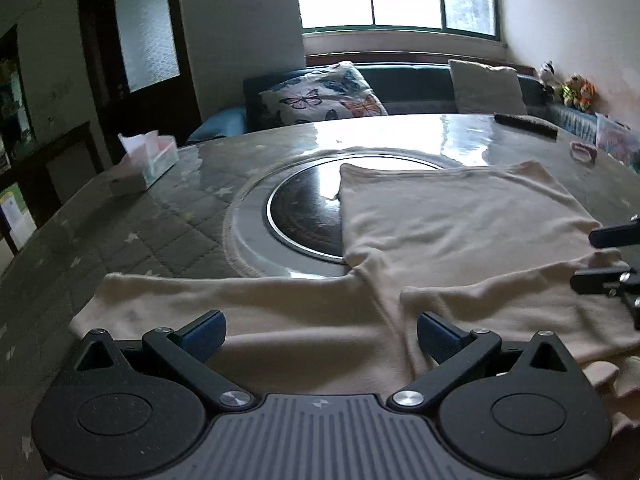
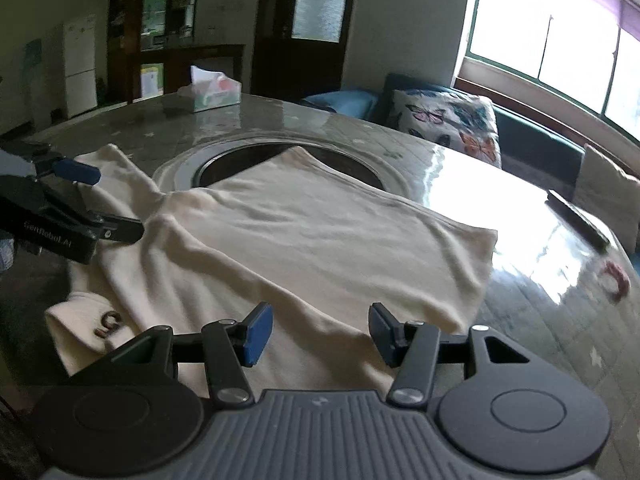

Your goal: Fold clothes

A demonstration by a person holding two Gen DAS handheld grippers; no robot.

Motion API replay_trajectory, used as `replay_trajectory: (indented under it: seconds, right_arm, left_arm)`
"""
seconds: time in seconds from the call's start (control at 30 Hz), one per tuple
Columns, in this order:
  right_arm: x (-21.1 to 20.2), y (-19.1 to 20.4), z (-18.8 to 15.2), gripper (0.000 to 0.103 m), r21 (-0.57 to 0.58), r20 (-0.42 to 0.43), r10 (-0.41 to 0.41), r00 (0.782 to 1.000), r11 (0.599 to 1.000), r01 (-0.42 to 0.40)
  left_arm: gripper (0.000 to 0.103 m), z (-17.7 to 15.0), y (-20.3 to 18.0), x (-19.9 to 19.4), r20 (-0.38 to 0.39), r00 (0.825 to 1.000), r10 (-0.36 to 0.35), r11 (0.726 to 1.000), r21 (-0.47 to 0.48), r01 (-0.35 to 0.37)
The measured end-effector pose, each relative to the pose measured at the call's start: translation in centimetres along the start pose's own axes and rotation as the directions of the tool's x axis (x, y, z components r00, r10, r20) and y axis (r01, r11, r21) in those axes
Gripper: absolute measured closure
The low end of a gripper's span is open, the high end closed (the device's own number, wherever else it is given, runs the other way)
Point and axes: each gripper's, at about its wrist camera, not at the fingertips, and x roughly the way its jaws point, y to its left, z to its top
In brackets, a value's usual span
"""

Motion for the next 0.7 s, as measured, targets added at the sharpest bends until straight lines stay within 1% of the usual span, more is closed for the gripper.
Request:
replay_trajectory:
  seconds: [0.1,0.23,0.37,0.5,0.7]
  right_arm:
    - [0.6,1.1,0.4,0.049,-0.023,-0.005,0.025,1.0,0.999,-0.025]
    - [1.3,3.3,1.0,0.049,-0.082,-0.004,0.061,0.998,0.995,-0.061]
    - [2.0,5.2,1.7,0.049,-0.13,-0.008,0.097,0.995,0.987,-0.098]
    - [2.8,6.6,2.6,0.049,-0.15,-0.009,0.121,0.993,0.981,-0.121]
    - [3.0,8.1,3.3,0.049,-0.164,0.001,0.154,0.988,0.975,-0.152]
  left_arm:
    - [0.0,-0.5,0.7,-0.1,-0.011,1.0,0.011,1.0,-0.013,-0.011]
    - [0.0,-1.3,1.5,-0.1,-0.028,0.999,0.021,0.999,-0.025,-0.021]
    - [0.0,-1.6,2.3,-0.5,-0.024,0.999,0.023,0.999,-0.047,-0.024]
    - [0.0,-1.6,3.6,-0.9,-0.021,0.999,0.036,0.995,-0.091,-0.038]
    - [0.0,-1.9,6.0,-1.2,-0.021,0.996,0.082,0.985,-0.15,-0.084]
